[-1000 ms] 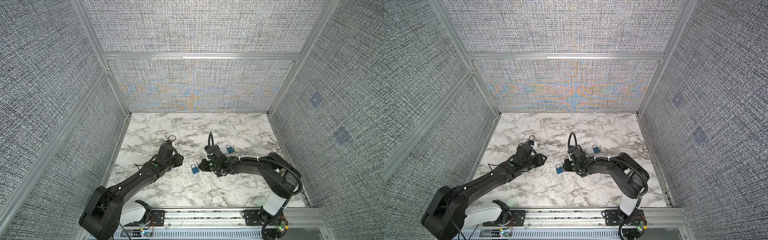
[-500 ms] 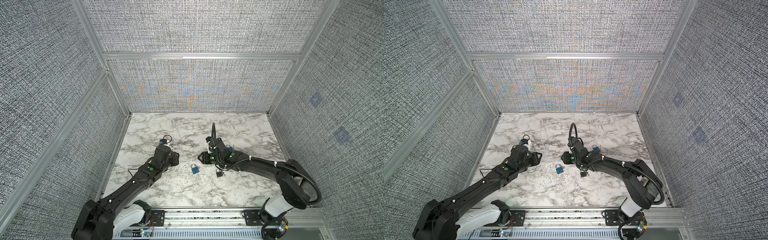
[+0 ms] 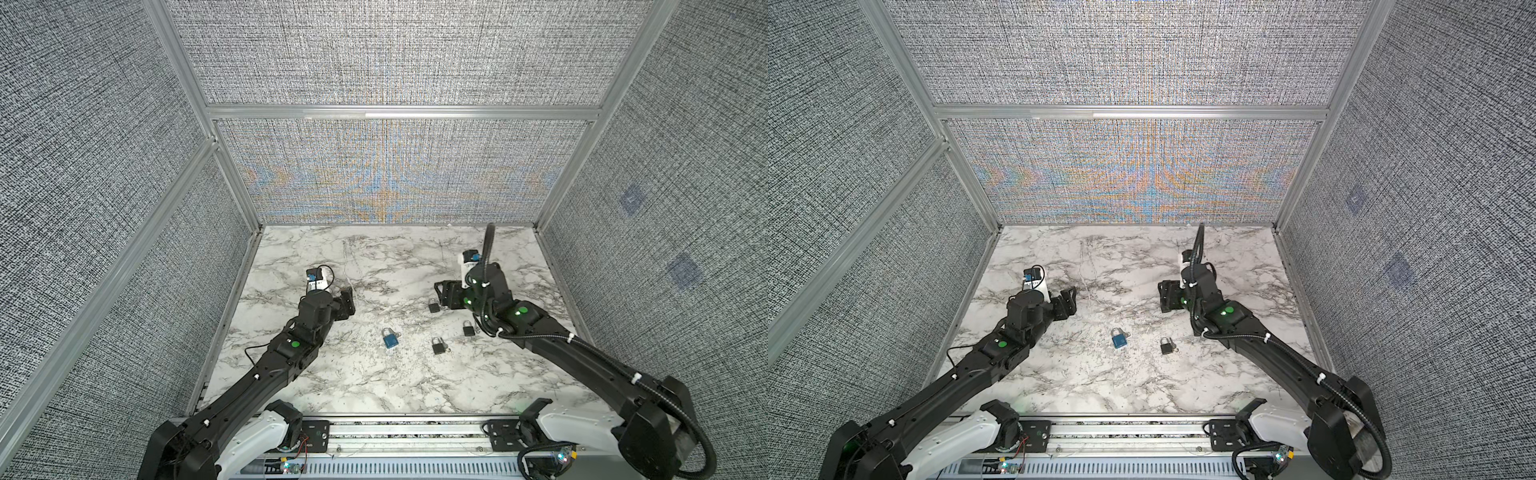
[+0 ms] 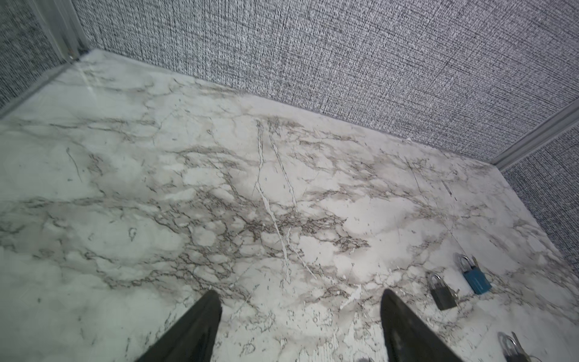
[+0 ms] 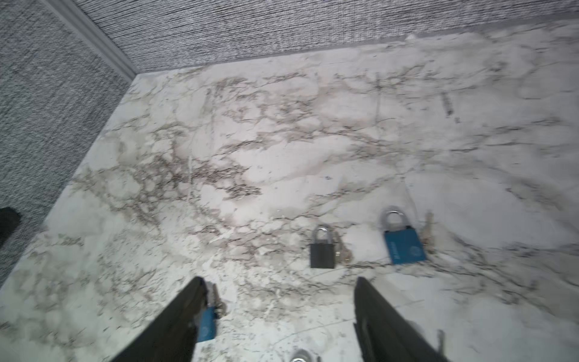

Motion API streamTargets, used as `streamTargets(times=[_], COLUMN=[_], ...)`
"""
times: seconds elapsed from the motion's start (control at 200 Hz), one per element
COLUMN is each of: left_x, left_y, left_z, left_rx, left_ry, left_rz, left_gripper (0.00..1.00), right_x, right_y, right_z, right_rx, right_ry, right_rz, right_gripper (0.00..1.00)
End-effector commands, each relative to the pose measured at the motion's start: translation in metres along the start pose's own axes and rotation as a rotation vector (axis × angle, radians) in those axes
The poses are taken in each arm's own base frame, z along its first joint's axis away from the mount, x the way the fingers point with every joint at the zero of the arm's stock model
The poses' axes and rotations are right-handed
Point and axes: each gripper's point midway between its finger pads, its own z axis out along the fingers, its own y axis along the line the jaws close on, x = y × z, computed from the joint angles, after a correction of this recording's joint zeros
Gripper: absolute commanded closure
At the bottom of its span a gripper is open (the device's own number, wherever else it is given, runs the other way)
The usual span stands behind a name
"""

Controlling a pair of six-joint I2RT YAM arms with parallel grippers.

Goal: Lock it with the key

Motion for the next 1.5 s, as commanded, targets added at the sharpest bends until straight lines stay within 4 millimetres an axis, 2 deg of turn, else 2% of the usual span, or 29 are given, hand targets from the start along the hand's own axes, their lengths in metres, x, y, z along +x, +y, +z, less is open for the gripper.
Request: streamTargets(times=[0.0,0.12,0.25,0.33,0.44,0.56,0.755,0.85,0.95,1.07,1.23,1.496], left_x=[-0.027,-0.034,-0.037,-0.039,-0.037,-0.026,-0.011,-0.013,-0.002,0.001,0.005,0.004], left_y=[0.024,0.054,0.1,0.127,0.148,0.157,0.152,0.143,0.143,0.149,0.148,0.147], left_z=[0.0,0.001,-0.002,-0.008,-0.011,-0.003,0.012,0.021,0.035,0.034,0.04,0.041], left_rx=[-0.132,-0.226,-0.364,-0.444,-0.488,-0.473,-0.377,-0.315,-0.275,-0.244,-0.216,-0.21], left_ry=[-0.122,-0.201,-0.261,-0.318,-0.368,-0.366,-0.395,-0.412,-0.368,-0.365,-0.347,-0.35], left_rz=[0.037,0.058,0.083,0.093,0.139,0.198,0.268,0.327,0.332,0.291,0.293,0.305], left_gripper=[0.11,0.07,0.05,0.05,0.05,0.05,0.05,0.06,0.07,0.07,0.07,0.01], right_x=[-0.012,-0.017,-0.02,-0.014,-0.002,0.011,0.028,0.034,0.028,0.02,0.03,0.032], right_y=[-0.031,-0.073,-0.123,-0.157,-0.2,-0.226,-0.236,-0.235,-0.23,-0.222,-0.228,-0.23], right_z=[-0.004,-0.005,-0.011,-0.014,-0.019,-0.022,-0.008,0.001,0.008,0.02,0.04,0.04], right_rx=[0.079,0.172,0.287,0.369,0.484,0.586,0.609,0.581,0.531,0.442,0.404,0.379], right_ry=[-0.049,-0.089,-0.152,-0.181,-0.22,-0.23,-0.262,-0.291,-0.326,-0.368,-0.326,-0.336], right_rz=[-0.025,0.01,0.066,0.107,0.153,0.115,0.021,-0.015,-0.056,-0.104,-0.097,-0.082], right_gripper=[0.01,0.01,0.01,0.01,0.01,0.01,0.01,0.01,0.01,0.01,0.01,0.01])
